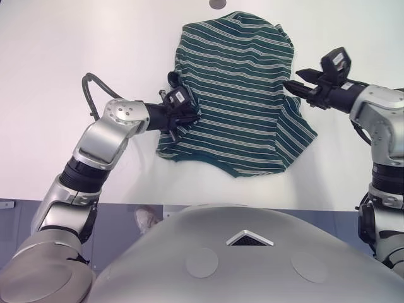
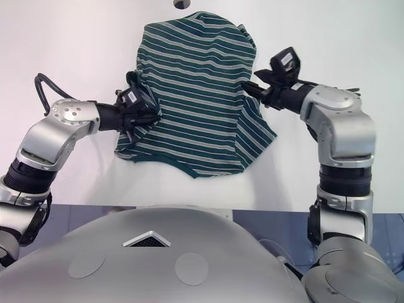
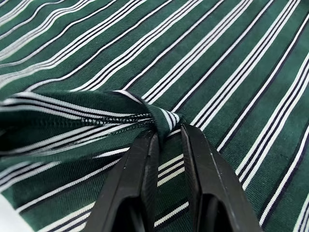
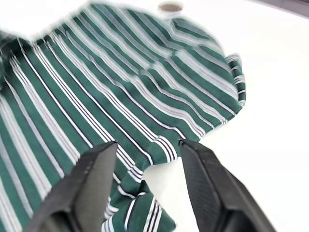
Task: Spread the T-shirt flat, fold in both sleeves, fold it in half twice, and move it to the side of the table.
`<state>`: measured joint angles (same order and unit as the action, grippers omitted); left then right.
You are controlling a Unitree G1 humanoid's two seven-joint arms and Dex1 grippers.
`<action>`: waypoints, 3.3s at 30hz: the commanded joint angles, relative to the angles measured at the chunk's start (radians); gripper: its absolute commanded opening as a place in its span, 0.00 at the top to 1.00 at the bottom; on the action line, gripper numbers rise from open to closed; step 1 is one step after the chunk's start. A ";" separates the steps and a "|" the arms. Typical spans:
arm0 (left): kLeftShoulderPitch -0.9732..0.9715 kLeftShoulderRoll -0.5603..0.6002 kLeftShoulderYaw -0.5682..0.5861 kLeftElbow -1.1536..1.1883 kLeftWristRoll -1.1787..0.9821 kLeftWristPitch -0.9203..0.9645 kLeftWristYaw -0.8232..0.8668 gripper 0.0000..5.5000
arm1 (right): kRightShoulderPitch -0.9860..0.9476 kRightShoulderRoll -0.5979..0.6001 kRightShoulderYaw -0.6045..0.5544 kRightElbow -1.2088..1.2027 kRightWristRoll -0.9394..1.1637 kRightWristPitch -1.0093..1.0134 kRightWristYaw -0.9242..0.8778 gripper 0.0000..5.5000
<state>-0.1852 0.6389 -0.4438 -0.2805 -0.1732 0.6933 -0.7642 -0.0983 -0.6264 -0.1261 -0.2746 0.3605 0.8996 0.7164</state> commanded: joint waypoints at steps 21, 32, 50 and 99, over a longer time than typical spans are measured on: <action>0.076 0.065 0.309 -0.053 -0.150 -0.048 -0.073 0.85 | 0.374 -0.257 0.024 0.038 0.058 -0.074 0.238 0.89; 0.118 0.067 0.340 0.000 -0.141 -0.063 -0.064 0.85 | 0.350 -0.412 -0.031 0.212 0.018 -0.166 0.337 0.99; 0.086 -0.021 0.391 0.064 -0.073 -0.340 0.021 0.85 | 0.106 -0.257 0.414 -0.265 -0.046 0.047 0.039 0.85; -0.085 0.177 0.228 0.190 -0.623 -0.077 -0.161 1.00 | 0.210 -0.449 0.122 0.002 0.605 -0.210 0.355 1.00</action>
<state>-0.1430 0.9038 -0.2570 -0.1815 -0.7884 0.5108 -1.0522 0.2317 -1.1304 0.0156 -0.3572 0.9124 0.5781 1.1542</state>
